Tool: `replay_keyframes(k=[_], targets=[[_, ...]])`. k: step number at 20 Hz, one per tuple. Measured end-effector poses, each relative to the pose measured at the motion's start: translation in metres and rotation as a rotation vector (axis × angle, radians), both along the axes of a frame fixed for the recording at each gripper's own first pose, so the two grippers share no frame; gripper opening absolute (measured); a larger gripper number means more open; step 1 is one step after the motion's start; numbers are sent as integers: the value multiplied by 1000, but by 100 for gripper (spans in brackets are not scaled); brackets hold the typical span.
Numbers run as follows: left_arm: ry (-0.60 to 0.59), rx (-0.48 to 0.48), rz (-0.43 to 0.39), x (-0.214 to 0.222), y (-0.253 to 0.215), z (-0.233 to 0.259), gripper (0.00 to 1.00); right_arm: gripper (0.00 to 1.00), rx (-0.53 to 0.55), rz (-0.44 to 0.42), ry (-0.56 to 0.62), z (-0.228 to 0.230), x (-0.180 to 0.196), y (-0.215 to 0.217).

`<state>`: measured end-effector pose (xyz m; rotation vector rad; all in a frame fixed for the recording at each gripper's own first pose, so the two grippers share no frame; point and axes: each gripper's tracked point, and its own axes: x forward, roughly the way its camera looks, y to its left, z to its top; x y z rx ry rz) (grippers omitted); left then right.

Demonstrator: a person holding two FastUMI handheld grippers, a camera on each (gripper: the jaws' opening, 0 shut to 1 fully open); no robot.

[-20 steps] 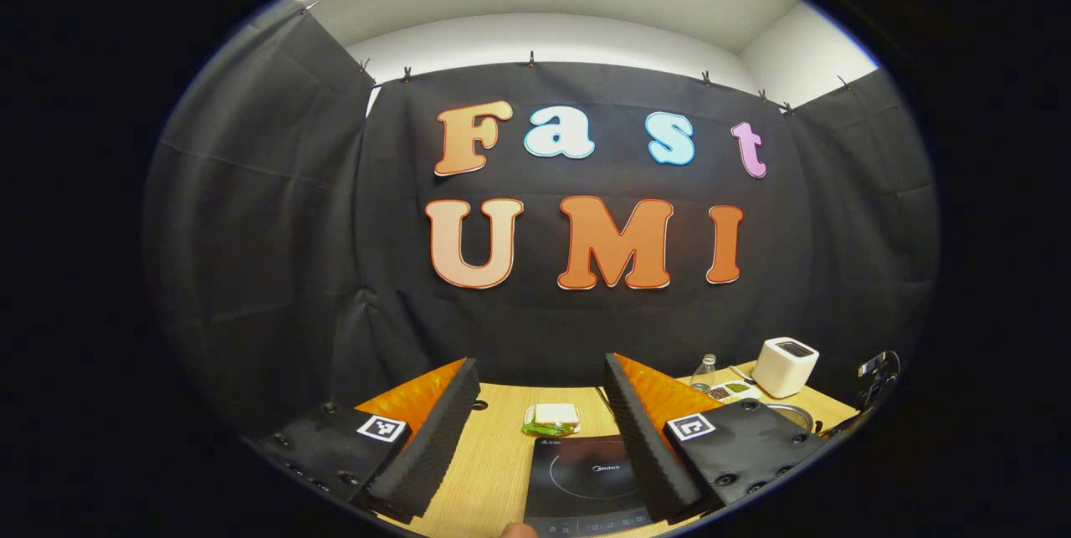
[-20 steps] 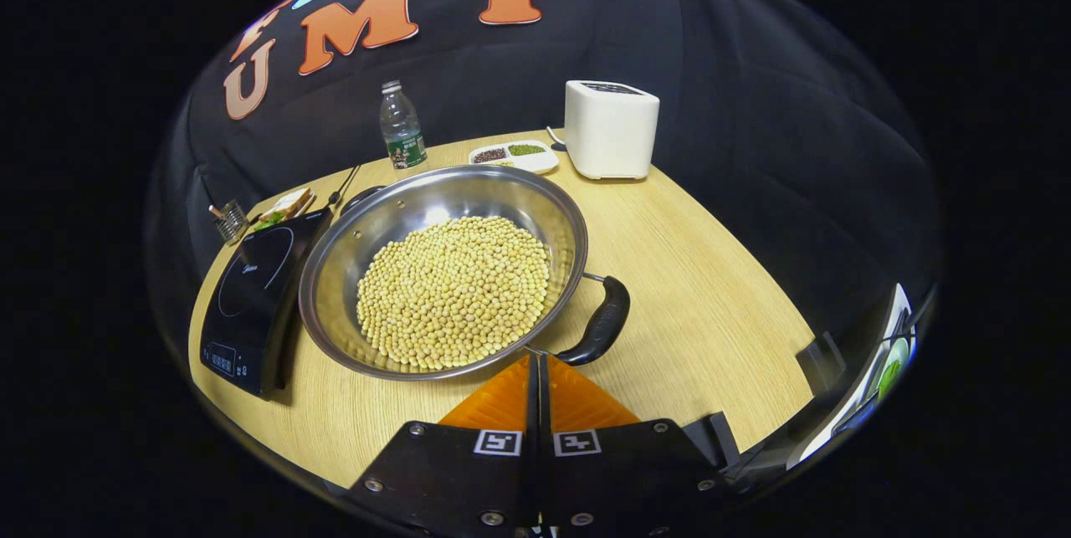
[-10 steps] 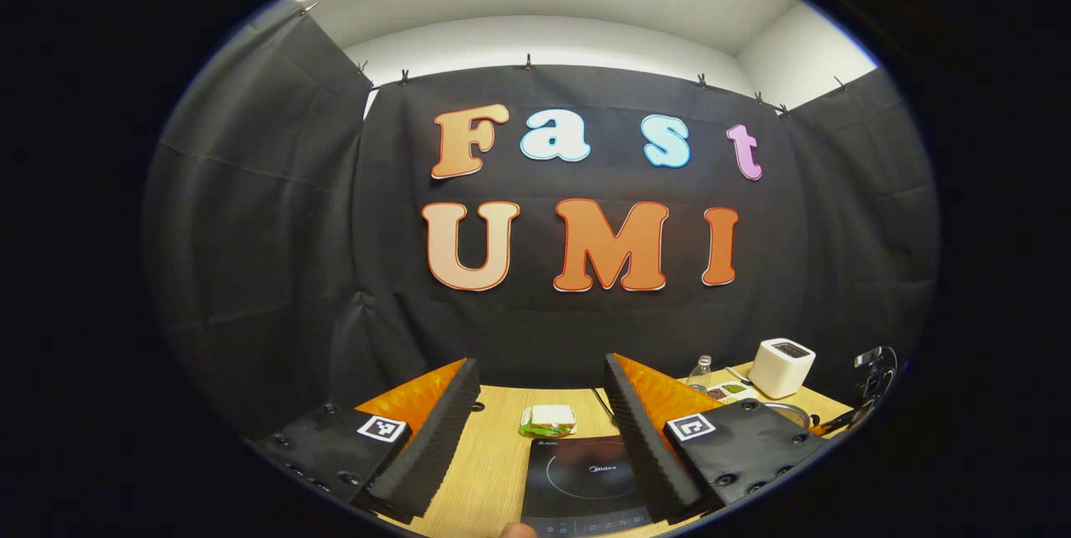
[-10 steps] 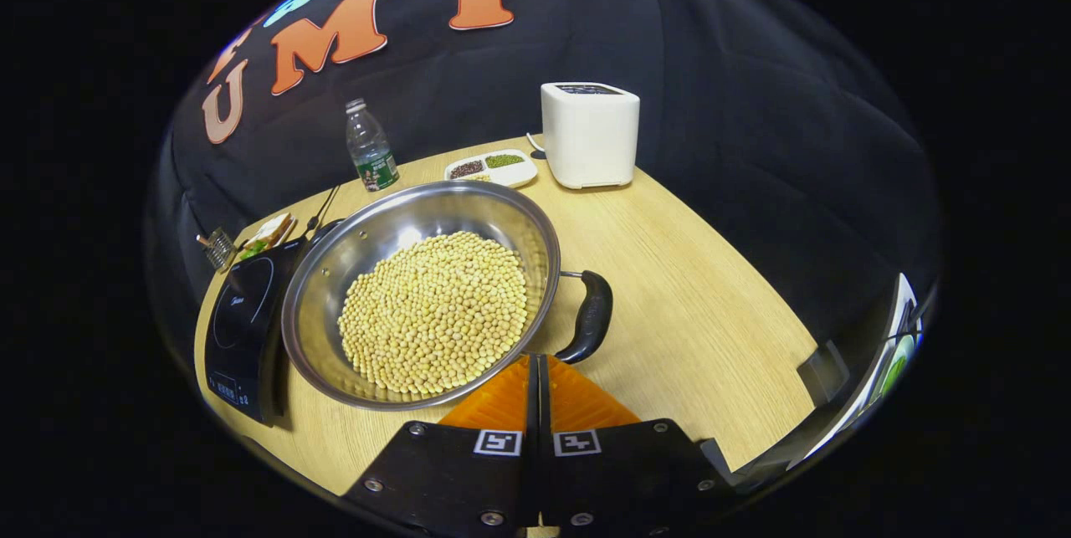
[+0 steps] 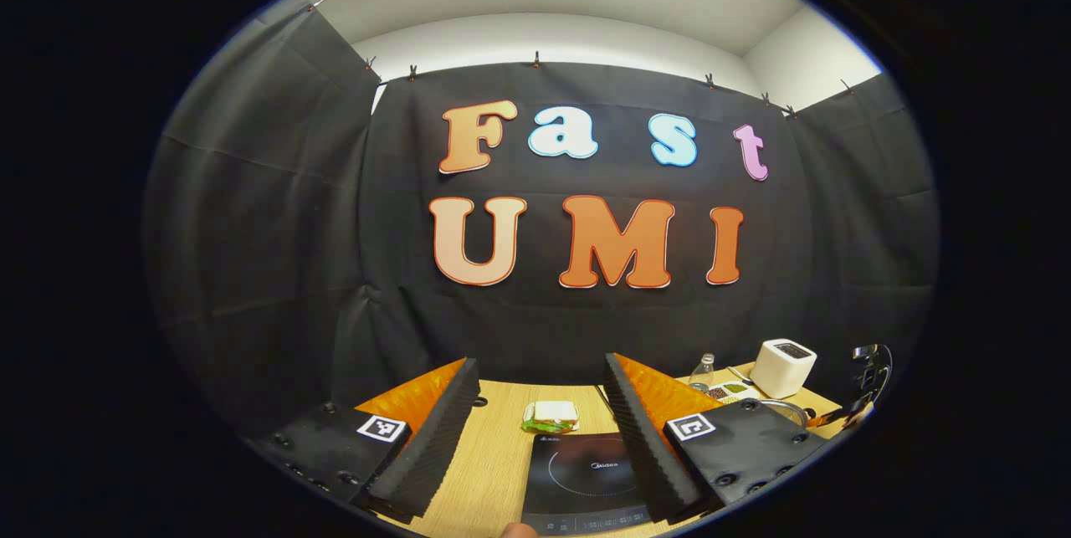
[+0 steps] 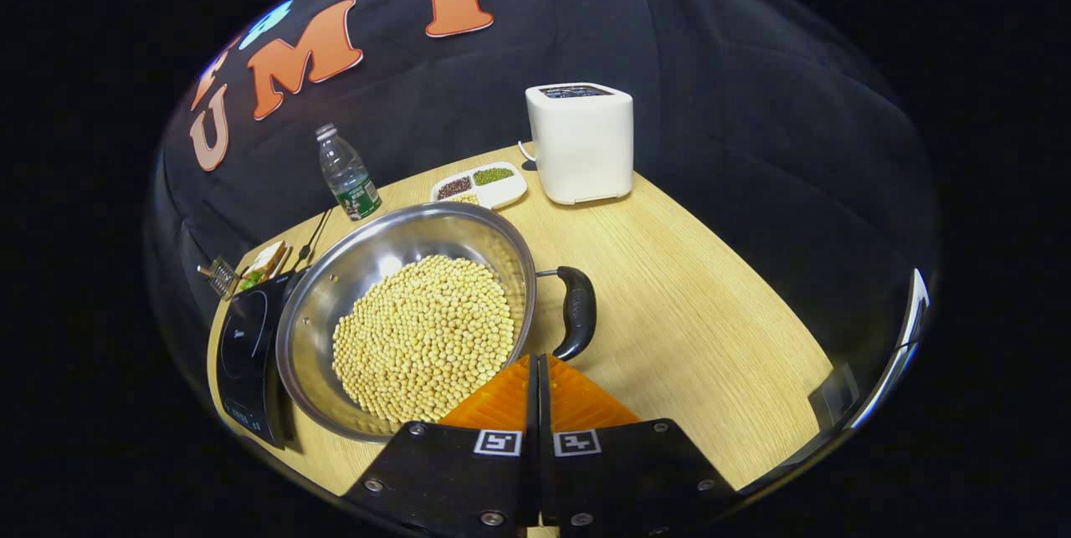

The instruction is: First push the handle of the pot to place it horizontally, then grasp the pot with both hands and set it on the induction cooktop.

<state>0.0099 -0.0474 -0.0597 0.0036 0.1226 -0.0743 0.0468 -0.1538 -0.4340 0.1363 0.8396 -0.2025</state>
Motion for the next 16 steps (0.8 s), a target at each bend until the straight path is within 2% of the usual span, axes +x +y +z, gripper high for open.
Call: replay_keyframes(k=[9, 14, 16], targets=[[32, 4, -16, 3, -14, -17, 96, 0, -18, 15, -8, 0, 23, -15], [96, -23, -67, 12, -48, -53, 98, 0, -42, 45, -23, -2, 38, -17], [122, -49, -94, 18, -68, -73, 98, 0, -44, 32, -21, -3, 40, -19]])
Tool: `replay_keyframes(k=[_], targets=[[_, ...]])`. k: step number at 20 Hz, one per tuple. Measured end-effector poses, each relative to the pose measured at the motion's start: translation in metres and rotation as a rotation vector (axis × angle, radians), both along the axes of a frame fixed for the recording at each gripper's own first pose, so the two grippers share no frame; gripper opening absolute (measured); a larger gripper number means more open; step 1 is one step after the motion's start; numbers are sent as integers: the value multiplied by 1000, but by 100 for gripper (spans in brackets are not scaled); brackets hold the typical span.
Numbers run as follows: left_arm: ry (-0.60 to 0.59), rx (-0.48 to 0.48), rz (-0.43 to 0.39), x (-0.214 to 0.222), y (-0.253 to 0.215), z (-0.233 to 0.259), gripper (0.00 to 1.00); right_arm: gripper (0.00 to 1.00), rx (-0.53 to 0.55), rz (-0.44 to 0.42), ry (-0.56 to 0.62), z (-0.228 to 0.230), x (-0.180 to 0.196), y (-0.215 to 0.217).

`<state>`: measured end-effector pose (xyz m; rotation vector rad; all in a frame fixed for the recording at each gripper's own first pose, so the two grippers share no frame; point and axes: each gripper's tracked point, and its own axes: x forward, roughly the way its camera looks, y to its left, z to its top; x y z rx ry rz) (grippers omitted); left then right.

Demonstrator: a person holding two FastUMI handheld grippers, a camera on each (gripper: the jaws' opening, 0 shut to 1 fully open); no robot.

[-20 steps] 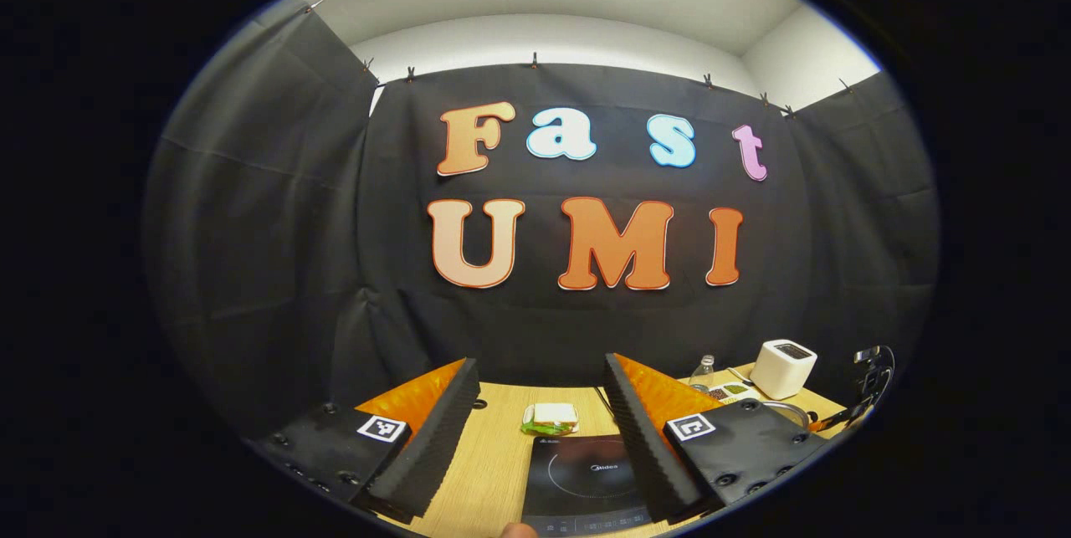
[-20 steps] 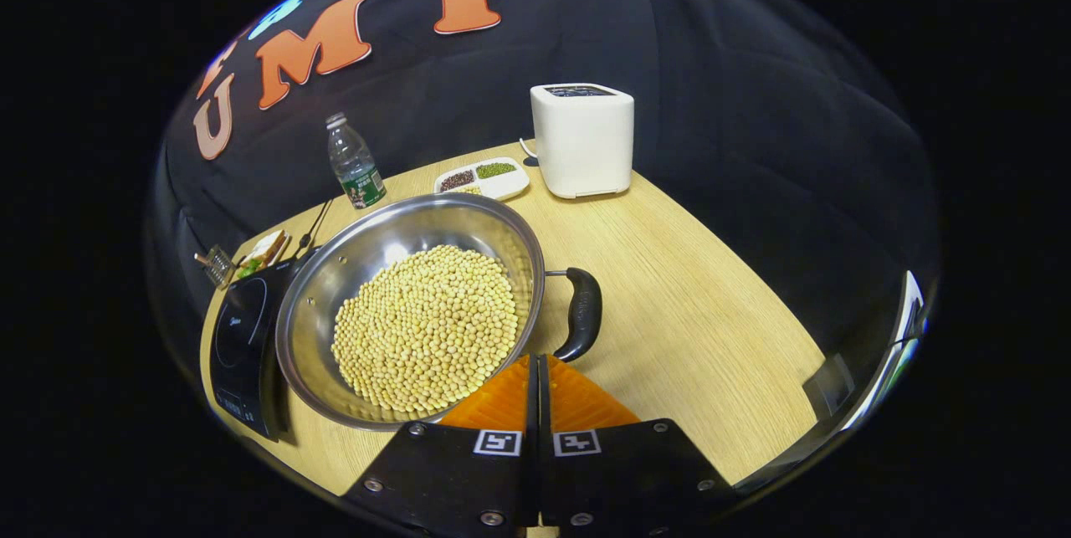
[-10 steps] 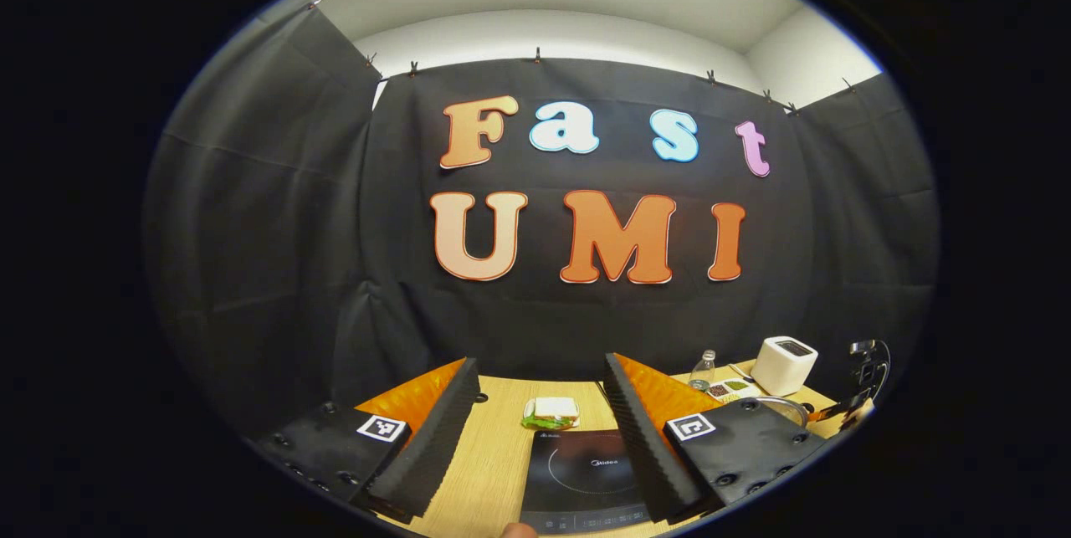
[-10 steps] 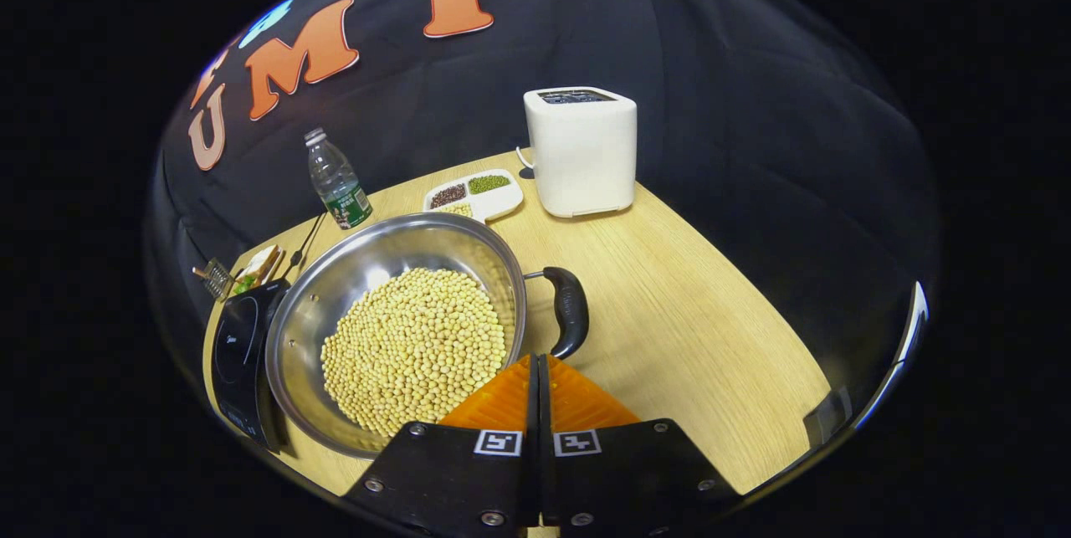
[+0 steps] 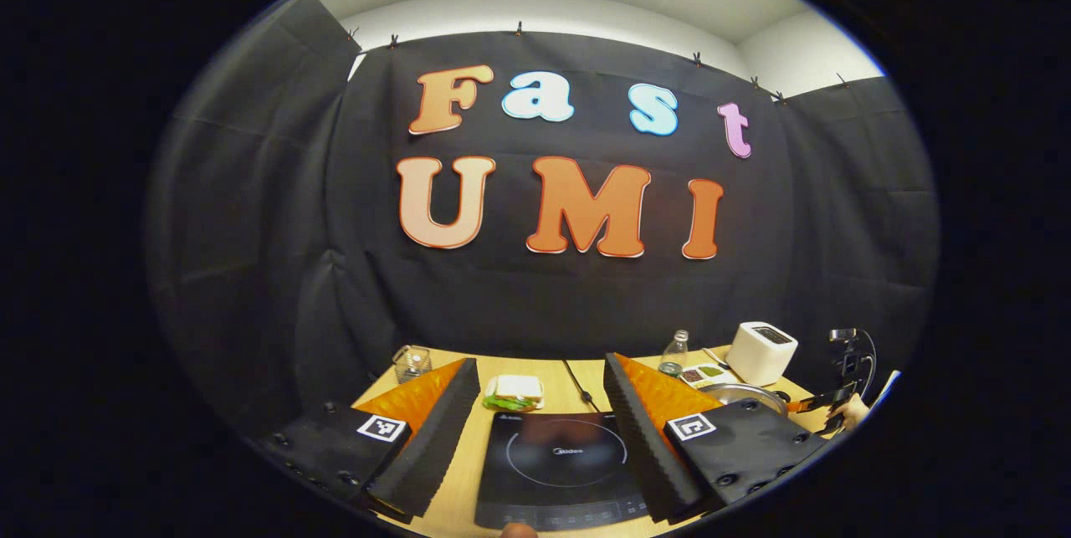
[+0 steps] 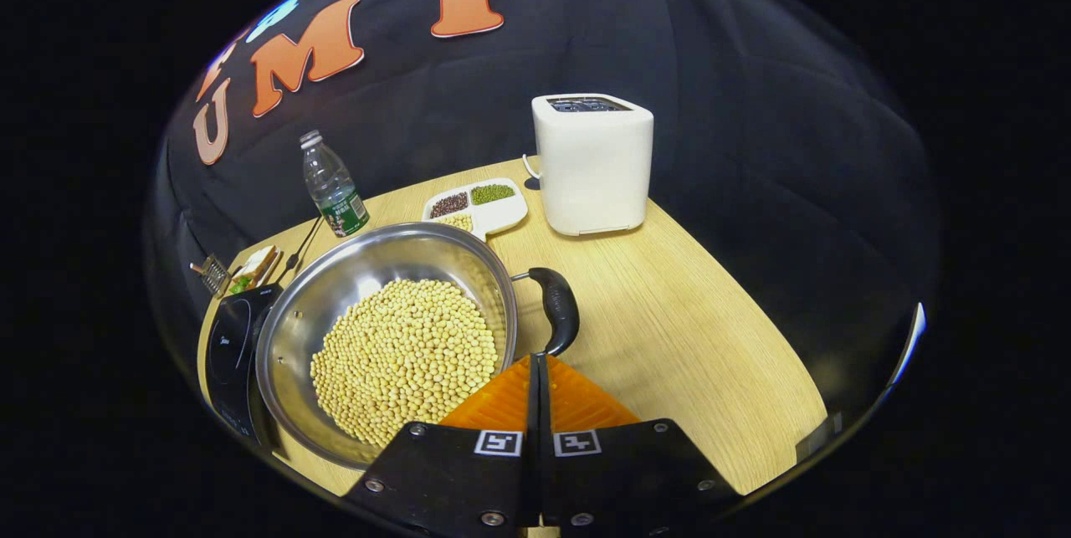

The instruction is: First push the handle of the pot to place it horizontally, then grasp the pot with both hands and set it on the induction cooktop.

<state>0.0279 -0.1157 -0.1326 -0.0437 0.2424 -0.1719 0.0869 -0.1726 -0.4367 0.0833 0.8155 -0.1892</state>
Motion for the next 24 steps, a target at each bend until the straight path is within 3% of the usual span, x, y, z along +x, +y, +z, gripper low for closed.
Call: replay_keyframes(k=[2, 6, 10, 13, 17, 19, 24], targets=[[33, -15, -20, 10, -23, -27, 97, 0, -32, -14, 2, 1, -5, -4], [127, -65, -81, 27, -84, -85, 98, 0, -17, -23, -111, 38, -1, -4], [164, -73, -122, 49, -141, -130, 98, 24, -40, 4, -166, 51, 7, -8], [217, -64, -164, 62, -183, -169, 98, 61, -100, 24, -180, 53, 16, -11], [318, -30, -217, 76, -228, -225, 99, 88, -102, 51, -158, 44, 30, -4], [378, -16, -247, 75, -250, -252, 99, 94, -88, 48, -130, 32, 38, -4], [508, 56, -259, 74, -269, -313, 99, 94, -53, 26, -62, 3, 52, -4]])
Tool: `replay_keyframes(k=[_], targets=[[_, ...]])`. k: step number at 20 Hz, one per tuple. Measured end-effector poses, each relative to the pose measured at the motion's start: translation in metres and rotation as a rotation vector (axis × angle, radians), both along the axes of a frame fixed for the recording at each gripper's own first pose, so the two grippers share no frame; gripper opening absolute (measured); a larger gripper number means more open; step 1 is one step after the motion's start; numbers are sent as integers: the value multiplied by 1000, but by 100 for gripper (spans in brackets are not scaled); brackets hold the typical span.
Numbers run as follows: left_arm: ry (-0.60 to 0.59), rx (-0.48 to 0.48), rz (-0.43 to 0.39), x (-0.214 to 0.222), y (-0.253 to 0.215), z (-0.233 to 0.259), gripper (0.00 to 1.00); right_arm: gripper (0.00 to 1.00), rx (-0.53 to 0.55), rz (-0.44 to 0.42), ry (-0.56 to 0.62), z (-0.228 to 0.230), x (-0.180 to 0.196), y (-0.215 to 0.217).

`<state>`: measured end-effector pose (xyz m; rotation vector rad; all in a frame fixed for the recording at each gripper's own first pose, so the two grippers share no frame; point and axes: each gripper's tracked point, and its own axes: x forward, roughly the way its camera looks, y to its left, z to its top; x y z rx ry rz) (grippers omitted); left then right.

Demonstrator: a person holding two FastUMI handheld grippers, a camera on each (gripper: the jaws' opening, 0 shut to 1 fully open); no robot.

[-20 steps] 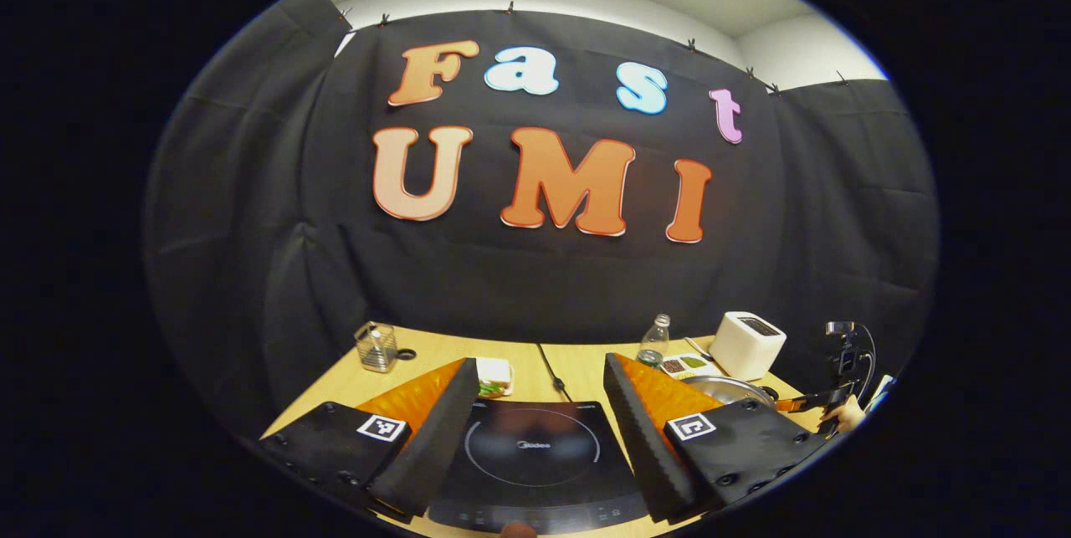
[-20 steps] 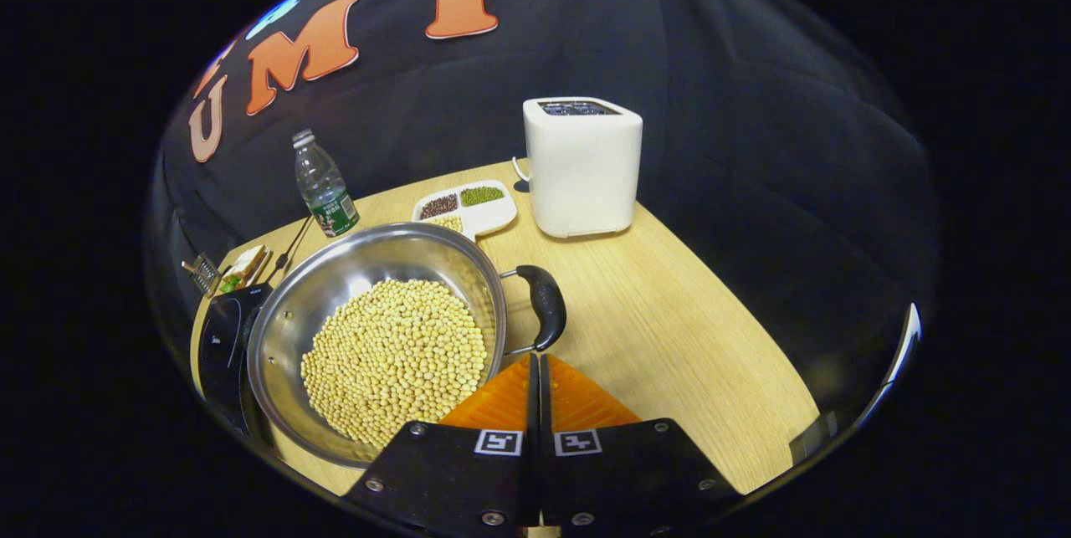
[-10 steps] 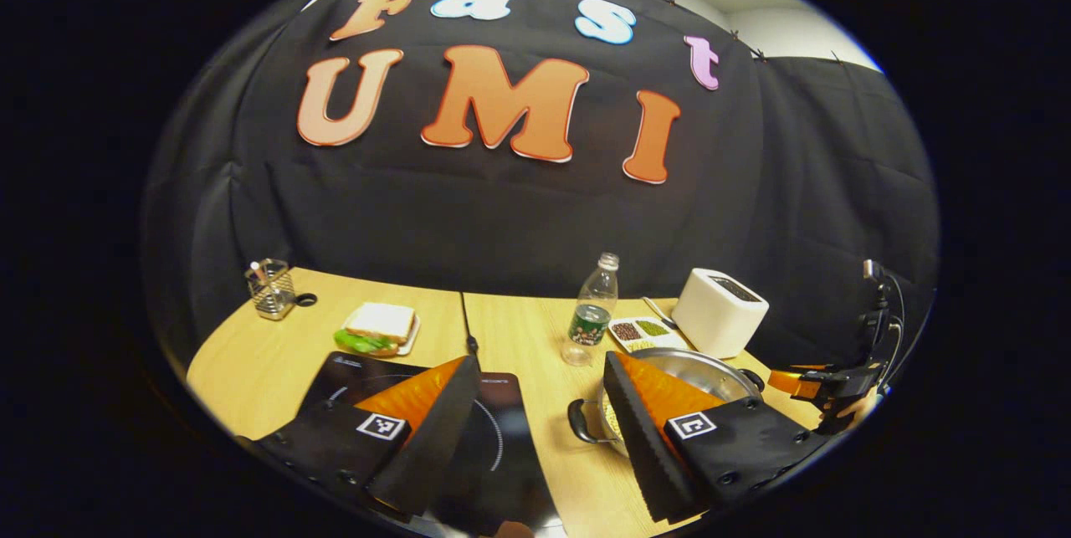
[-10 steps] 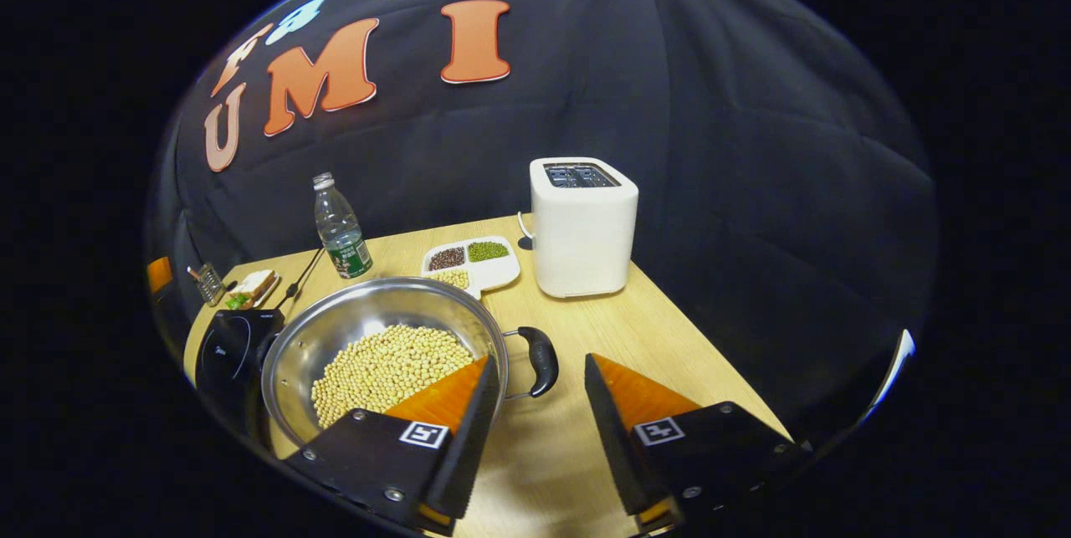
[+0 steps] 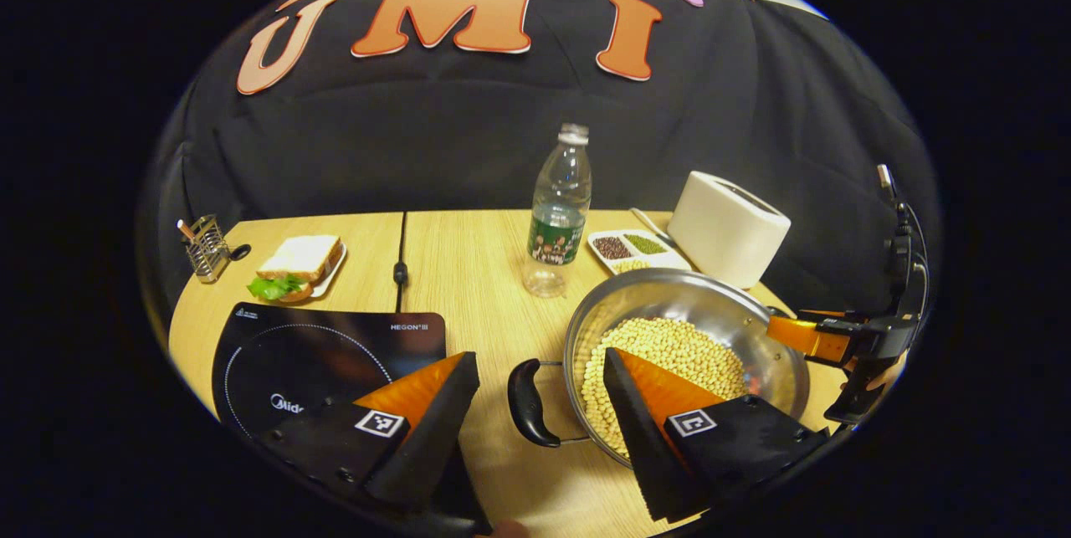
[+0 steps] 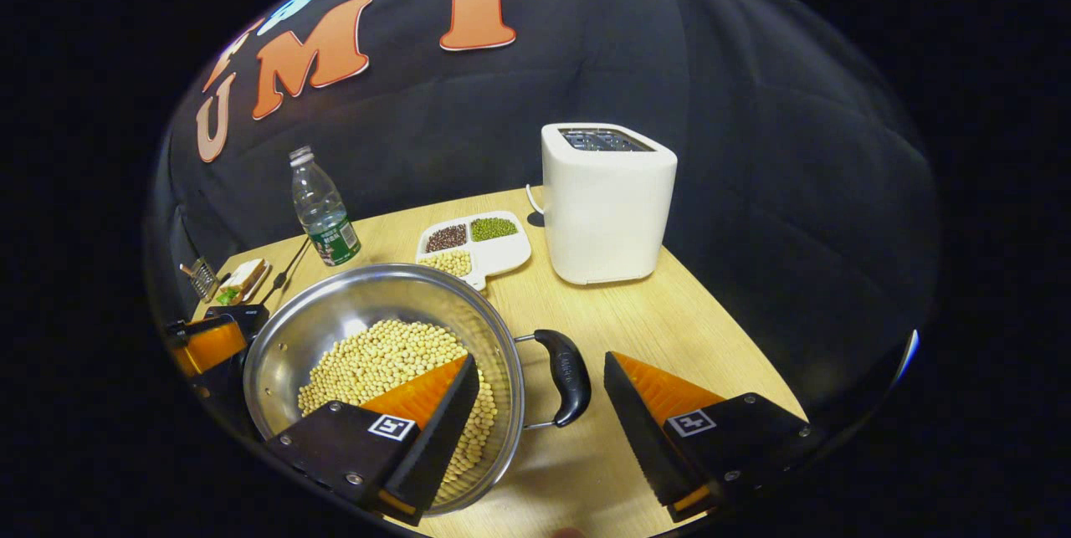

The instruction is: First push the handle of the pot to place it horizontally, then grasp the pot with both hands and set it on the induction cooktop.

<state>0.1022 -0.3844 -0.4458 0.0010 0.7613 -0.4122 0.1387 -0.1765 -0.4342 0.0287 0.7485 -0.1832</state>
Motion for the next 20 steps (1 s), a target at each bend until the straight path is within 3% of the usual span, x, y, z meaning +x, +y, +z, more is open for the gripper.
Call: replay_keyframes(k=[5, 8, 10, 11, 14, 15, 17, 20], targets=[[118, -28, -16, -5, -14, -39, 99, 94, 24, -18, 71, -26, 7, -1], [157, -31, -11, -6, -17, -51, 89, 93, 100, -28, 116, -41, 8, 9], [151, -18, -11, -3, -16, -52, 75, 85, 85, -51, 120, -43, 6, 0], [144, -24, -10, -1, -17, -51, 77, 72, 96, -52, 124, -42, 4, 1], [194, -3, 22, -6, -11, -53, 70, 61, 137, -75, 136, -37, -7, 9], [200, -13, 24, -8, -12, -50, 67, 53, 123, -70, 129, -31, -11, 11], [211, -9, 33, -15, -7, -37, 64, 56, 106, -69, 95, -7, -19, 14], [119, -22, 30, -7, 9, 9, 69, 56, 139, -69, 52, 29, -20, 30]])
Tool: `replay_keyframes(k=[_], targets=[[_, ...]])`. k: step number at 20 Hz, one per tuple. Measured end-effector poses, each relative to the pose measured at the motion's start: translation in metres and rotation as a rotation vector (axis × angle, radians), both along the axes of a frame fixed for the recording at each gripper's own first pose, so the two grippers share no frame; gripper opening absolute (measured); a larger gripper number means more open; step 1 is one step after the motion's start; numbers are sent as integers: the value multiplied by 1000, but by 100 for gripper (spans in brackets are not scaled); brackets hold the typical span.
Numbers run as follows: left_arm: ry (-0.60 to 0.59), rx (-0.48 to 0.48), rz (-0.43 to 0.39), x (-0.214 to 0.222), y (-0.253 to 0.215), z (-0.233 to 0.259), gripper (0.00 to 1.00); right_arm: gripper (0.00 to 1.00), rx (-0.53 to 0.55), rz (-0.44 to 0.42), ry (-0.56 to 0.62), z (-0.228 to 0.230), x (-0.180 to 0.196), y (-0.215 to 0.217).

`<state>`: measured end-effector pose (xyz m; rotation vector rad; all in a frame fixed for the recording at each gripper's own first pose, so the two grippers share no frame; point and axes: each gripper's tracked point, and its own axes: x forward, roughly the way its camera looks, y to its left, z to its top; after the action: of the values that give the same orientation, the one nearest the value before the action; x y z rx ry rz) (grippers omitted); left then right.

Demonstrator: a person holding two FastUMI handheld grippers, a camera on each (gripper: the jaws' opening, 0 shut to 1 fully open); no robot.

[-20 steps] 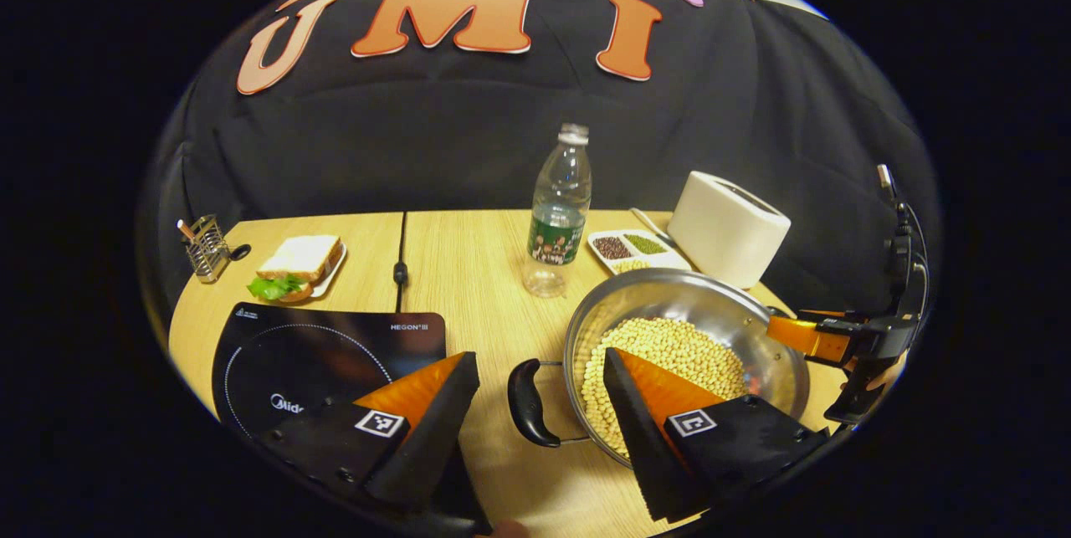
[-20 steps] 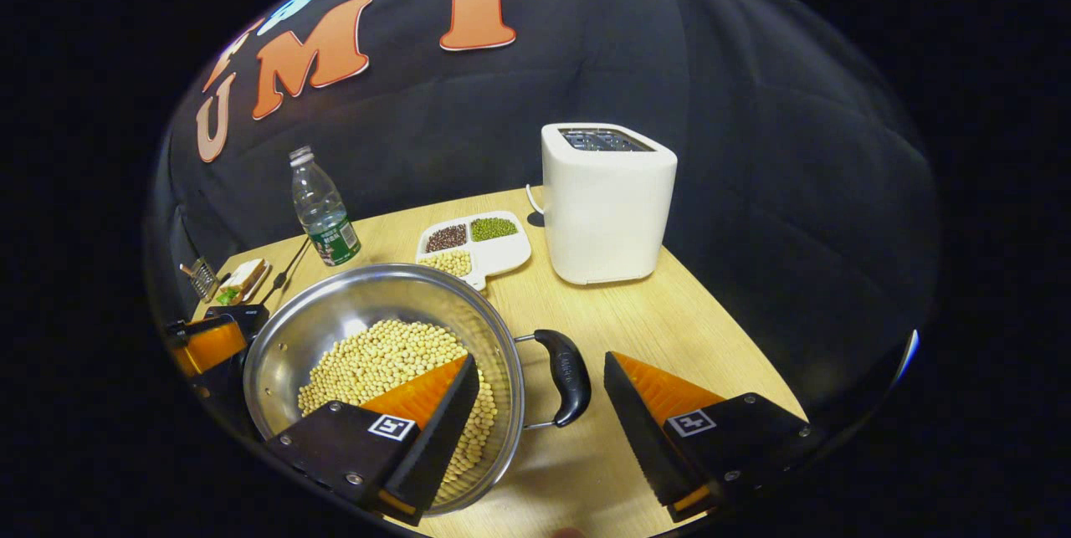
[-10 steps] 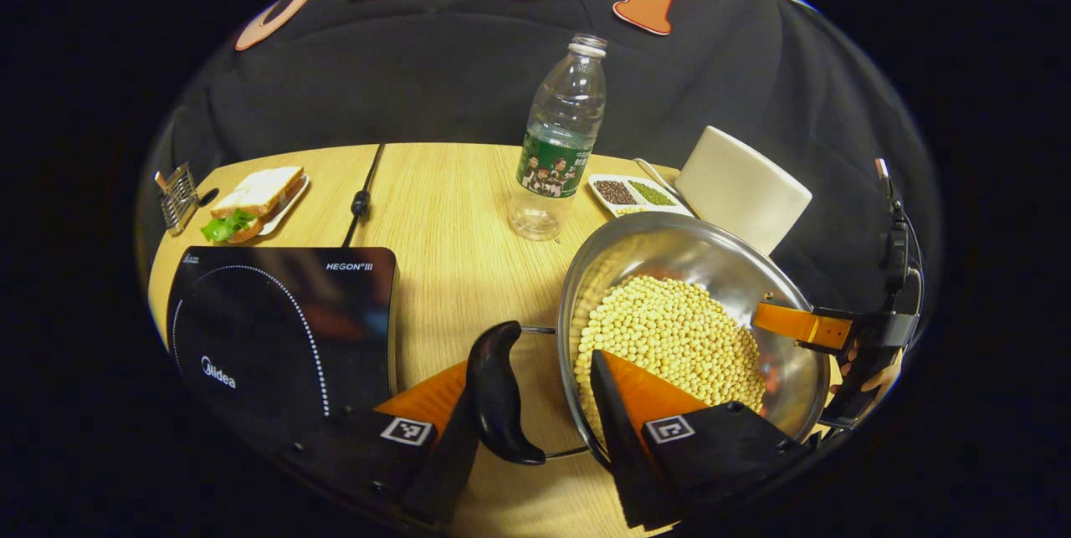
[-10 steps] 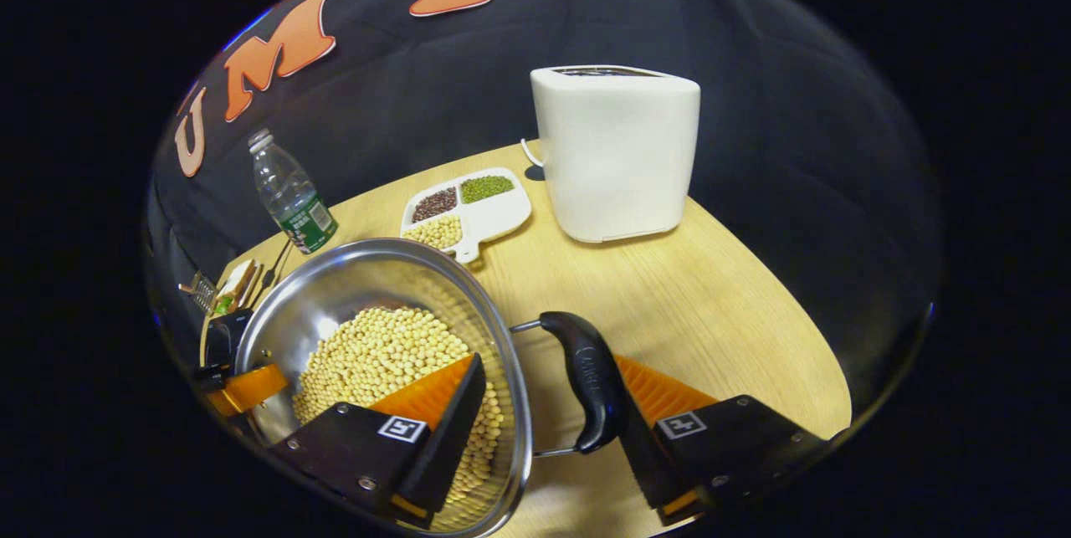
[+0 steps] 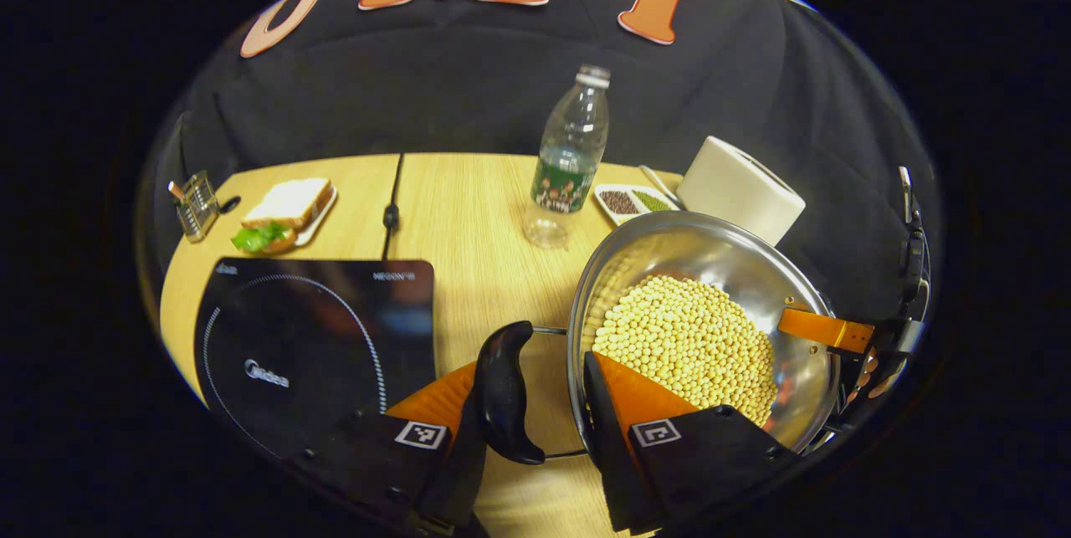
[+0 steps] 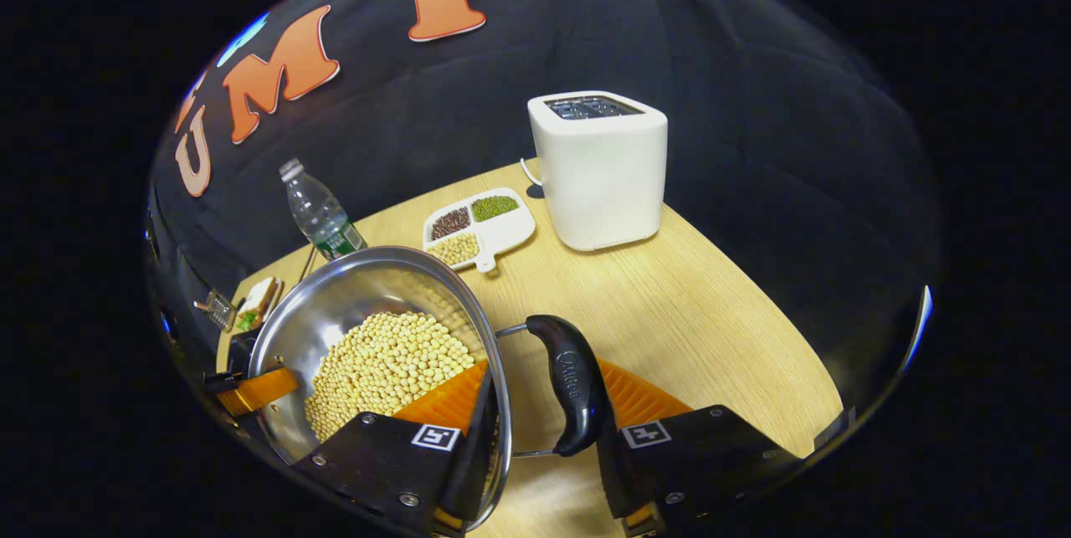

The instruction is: First push the handle of the pot to place it horizontally, then grasp the pot with both hands and set it on the induction cooktop.

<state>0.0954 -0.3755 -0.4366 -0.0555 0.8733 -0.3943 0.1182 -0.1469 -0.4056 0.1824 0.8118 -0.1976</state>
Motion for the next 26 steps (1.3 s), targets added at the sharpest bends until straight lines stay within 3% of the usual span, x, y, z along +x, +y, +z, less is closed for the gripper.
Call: replay_keyframes(k=[3, 8, 10, 11, 12, 26], targets=[[-43, -17, 15, 3, 21, 37, 63, 56, 4, 24, -38, 28, -2, 26], [-100, -30, 65, 1, 78, 83, 63, 55, 43, 39, -88, 63, -7, 81], [-123, -27, 88, 4, 100, 98, 66, 51, 47, 65, -100, 72, -5, 107], [-127, -24, 98, 4, 113, 105, 68, 55, 45, 81, -100, 75, -4, 120], [-131, -22, 112, 4, 130, 110, 63, 55, 43, 96, -101, 77, -3, 132], [-123, 60, 278, 17, 304, 105, 63, 55, 68, 253, -31, 41, 9, 292]])
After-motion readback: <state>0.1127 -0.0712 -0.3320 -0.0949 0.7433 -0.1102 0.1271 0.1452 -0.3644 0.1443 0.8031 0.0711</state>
